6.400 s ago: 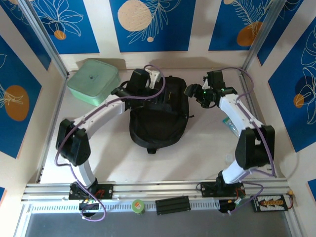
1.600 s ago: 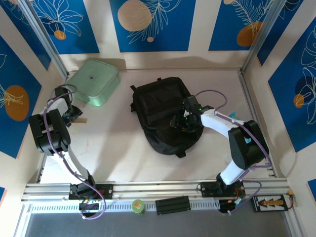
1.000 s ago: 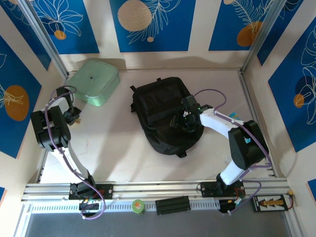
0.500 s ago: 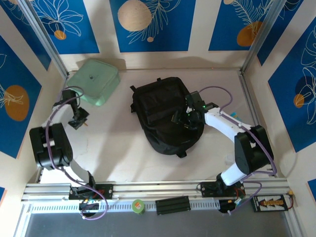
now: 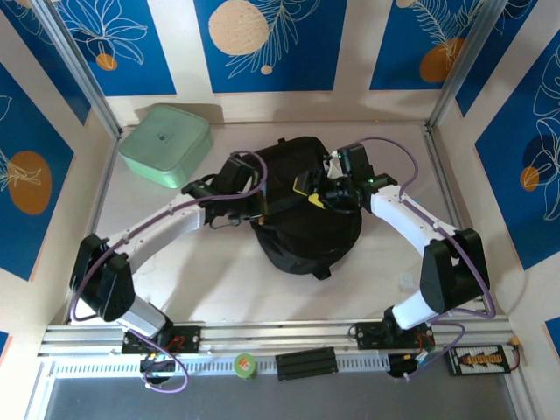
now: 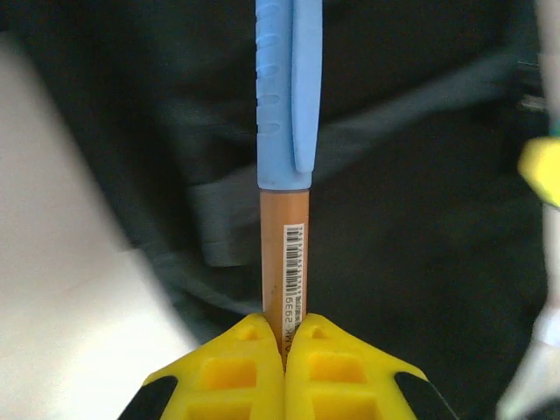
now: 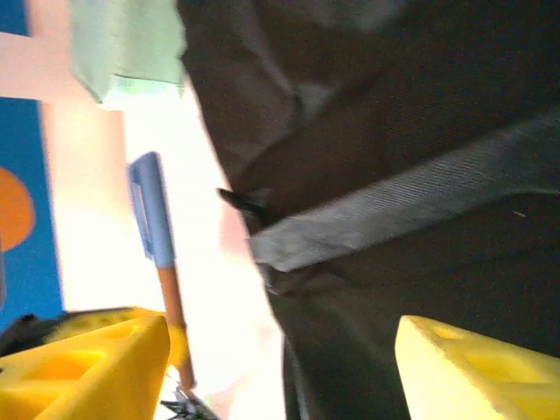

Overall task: Pack the student bag
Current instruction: Pass a pen.

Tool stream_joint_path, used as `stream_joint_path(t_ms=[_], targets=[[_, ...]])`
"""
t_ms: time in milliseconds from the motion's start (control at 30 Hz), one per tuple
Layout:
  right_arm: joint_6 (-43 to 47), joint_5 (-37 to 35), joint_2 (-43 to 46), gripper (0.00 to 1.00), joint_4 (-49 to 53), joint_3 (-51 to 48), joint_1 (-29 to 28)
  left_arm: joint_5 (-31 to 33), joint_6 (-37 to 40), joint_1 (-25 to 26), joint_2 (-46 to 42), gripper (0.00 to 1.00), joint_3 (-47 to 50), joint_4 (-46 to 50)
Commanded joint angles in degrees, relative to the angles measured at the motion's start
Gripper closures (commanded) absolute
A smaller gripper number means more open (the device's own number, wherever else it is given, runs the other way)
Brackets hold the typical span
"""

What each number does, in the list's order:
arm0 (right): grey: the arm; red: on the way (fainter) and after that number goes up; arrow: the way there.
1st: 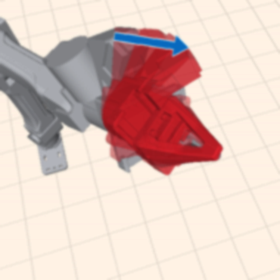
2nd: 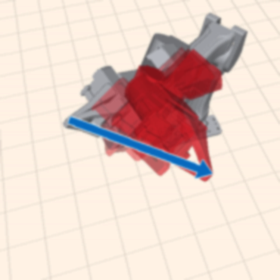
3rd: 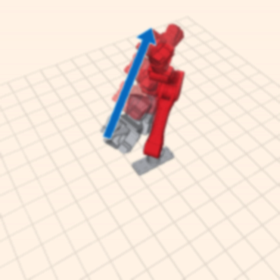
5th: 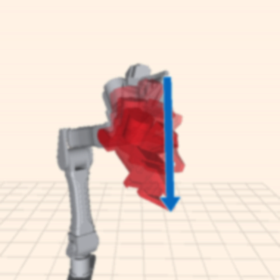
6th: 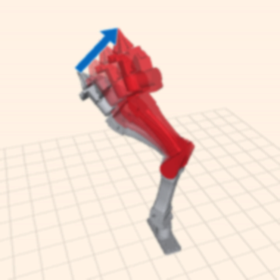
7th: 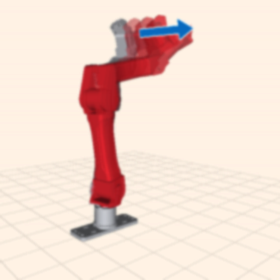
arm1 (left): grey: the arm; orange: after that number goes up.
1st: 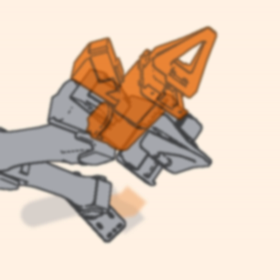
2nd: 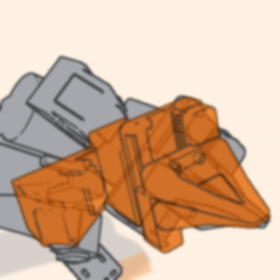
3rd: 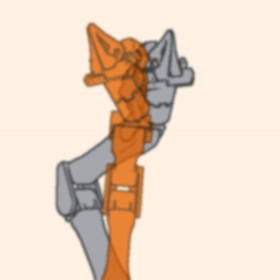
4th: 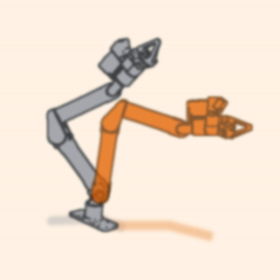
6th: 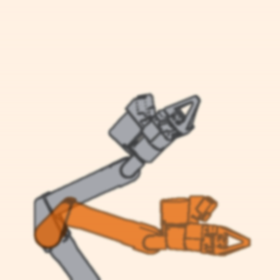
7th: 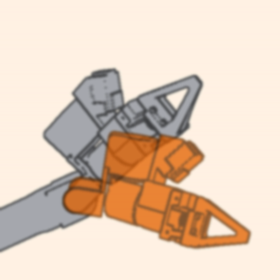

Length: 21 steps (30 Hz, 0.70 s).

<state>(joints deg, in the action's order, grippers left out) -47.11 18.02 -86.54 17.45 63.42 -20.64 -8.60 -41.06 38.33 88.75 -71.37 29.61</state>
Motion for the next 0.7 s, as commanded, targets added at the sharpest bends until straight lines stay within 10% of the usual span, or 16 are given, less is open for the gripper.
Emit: stream_joint_path(t_ms=[0,367,667], targets=[[-3.9,6.1,0.7,0.30,-6.3,-0.7,1.0,-6.9,2.9,2.1,2.8,0.95,-4.1,-6.3],[-8.0,11.3,2.1,0.48,-16.3,-6.6,2.1,-14.3,3.3,2.5,5.4,0.96,-6.5,-12.3],[-8.2,13.3,3.6,0.81,-18.7,-8.5,2.2,-15.2,3.2,2.5,6.5,0.89,-8.6,-12.2]])
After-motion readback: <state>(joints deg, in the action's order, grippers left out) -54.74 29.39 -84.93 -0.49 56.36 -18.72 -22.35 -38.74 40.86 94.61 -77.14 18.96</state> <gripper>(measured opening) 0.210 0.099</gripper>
